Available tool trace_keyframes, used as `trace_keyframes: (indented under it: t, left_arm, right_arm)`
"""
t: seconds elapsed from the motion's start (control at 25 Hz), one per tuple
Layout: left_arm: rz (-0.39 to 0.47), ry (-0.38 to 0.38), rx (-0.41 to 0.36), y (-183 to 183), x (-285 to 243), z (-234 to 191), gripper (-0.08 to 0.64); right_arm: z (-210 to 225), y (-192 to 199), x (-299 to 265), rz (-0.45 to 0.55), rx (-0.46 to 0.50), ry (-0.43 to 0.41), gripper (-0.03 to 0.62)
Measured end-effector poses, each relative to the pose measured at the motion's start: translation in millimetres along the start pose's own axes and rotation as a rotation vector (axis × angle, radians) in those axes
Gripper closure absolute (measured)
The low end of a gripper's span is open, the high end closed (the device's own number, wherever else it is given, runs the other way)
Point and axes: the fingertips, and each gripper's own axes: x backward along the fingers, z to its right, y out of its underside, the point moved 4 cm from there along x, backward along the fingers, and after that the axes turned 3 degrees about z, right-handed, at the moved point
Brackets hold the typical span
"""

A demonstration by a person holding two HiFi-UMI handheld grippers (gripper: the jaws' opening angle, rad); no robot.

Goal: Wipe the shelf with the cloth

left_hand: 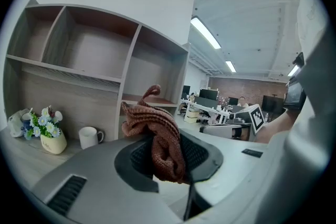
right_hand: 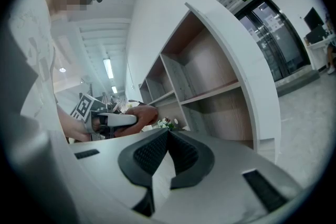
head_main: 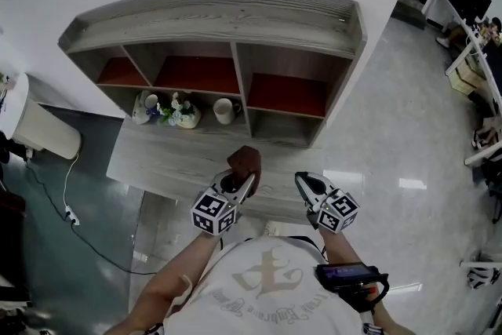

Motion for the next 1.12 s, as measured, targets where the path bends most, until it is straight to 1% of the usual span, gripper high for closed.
trace_keyframes:
  t: [0.32, 0.52, 0.64, 0.8, 0.92, 1.0, 1.12]
  left_arm:
    - [0.006, 0.038, -0.021, -34, -54, -11, 0.463]
    - [0.014, 0.049, -0.049, -58, -87, -11, 0.462]
    - [0.004, 0.063, -0.062, -71, -108, -10, 0.462]
    - [-0.03, 0.11, -0.072, -88, -138, -4, 0.46]
    - [-0.033, 0.142, -0.09, -104, -165, 2, 0.46]
    - [-0.031, 0.148, -0.106, -113, -181, 5, 0.46]
    - [-0.034, 0.134, -0.124, -123, -202, 9, 0.46]
  right_arm:
    - [36, -10, -17, 0.001, -0.005, -0.008, 0.588]
    - [53, -12, -20, 0.008, -0.015, -0.01, 0.588]
    - [58, -11, -19, 0.011, -0.025, -0.009, 0.588]
    - [62, -8, -13, 0.021, -0.038, 0.002, 0.588]
    - [67, -9, -7, 0.031, -0.041, 0.018, 0.588]
    - [69, -11, -4, 0.037, -0.045, 0.029, 0.588]
    - [71, -14, 1, 0.044, -0.047, 0.041, 0.588]
